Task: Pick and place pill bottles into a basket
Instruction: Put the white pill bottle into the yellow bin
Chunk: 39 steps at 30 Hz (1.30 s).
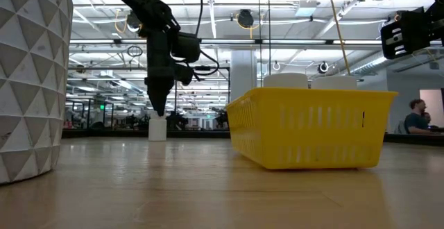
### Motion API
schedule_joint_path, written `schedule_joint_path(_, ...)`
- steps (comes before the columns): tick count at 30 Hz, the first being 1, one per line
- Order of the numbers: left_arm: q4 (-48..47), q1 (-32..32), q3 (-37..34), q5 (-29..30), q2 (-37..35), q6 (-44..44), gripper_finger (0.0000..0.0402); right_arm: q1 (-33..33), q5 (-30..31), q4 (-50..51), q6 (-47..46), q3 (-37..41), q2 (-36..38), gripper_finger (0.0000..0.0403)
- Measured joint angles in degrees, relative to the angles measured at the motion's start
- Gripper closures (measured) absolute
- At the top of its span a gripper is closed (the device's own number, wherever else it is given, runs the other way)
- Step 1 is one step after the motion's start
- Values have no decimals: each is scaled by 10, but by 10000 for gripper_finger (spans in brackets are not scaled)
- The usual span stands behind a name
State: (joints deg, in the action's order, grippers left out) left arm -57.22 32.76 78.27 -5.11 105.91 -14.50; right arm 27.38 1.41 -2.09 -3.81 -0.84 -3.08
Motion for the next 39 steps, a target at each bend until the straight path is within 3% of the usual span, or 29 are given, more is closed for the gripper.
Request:
schedule_joint_path(10,23,3,-43,-4,0,1,158,0,0,0,0,0,0,209)
schedule_joint_path(39,23,4,-21,-9,0,6,158,0,0,0,0,0,0,209)
